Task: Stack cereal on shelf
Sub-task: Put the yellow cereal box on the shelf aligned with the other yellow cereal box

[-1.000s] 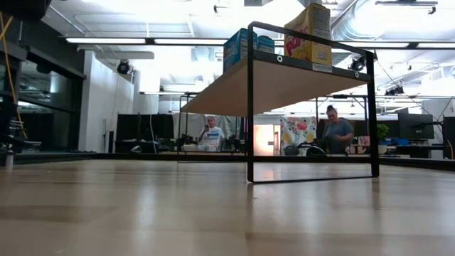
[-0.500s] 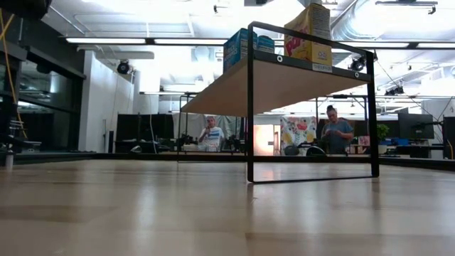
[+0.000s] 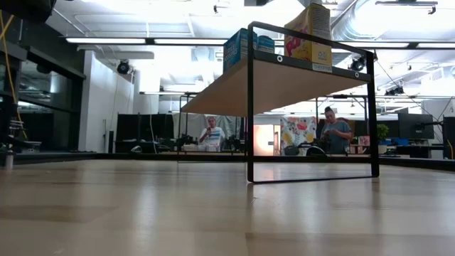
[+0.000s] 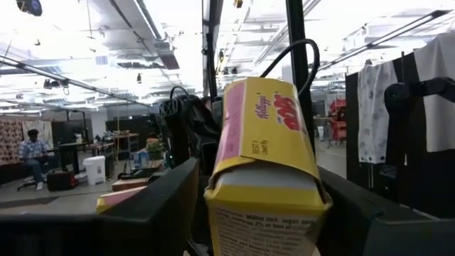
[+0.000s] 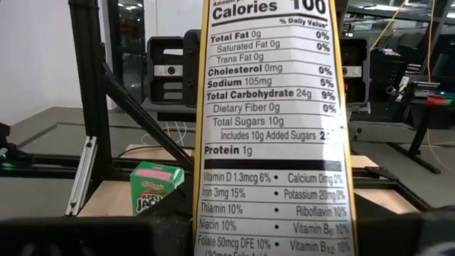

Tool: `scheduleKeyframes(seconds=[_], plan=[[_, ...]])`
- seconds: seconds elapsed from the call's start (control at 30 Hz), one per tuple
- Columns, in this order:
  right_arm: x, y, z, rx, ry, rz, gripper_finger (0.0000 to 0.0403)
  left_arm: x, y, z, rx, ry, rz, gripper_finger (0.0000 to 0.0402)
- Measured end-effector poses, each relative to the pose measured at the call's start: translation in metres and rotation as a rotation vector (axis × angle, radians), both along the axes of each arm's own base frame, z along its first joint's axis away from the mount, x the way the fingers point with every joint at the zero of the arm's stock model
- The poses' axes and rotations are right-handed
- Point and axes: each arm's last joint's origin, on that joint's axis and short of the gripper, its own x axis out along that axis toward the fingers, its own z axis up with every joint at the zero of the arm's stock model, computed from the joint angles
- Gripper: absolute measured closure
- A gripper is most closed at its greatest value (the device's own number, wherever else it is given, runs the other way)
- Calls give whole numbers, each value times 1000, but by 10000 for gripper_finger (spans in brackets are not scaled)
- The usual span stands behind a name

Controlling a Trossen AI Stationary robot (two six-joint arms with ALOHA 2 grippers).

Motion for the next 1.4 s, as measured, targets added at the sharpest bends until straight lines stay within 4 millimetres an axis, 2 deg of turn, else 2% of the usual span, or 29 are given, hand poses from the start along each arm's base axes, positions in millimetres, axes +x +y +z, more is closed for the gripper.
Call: scheduleKeyframes(seconds=[0.23, 0.5, 0.63, 0.83, 0.97, 1.07, 1.2, 1.4], plan=[[0, -1, 0, 52, -2, -41, 256, 0, 1, -2, 36, 22, 41, 235], [-7, 5, 7, 30, -22, -98, 153, -6, 5, -1, 56, 115, 72, 262], [-9, 11, 6, 24, -14, -83, 123, -13, 7, 2, 73, 162, 62, 263], [-16, 14, 13, 20, -7, -85, 117, -33, 12, 4, 82, 288, 62, 263], [-13, 12, 16, 53, 7, -98, 116, -39, 16, 5, 62, 330, 60, 264], [-7, 8, 21, 71, 64, -137, 116, -36, 17, 2, 83, 397, 68, 264], [0, 5, 26, 78, 158, -191, 116, -26, 13, 13, 95, 456, 49, 264], [7, 7, 22, 41, 192, -217, 116, -13, 8, 12, 112, 491, 29, 264]])
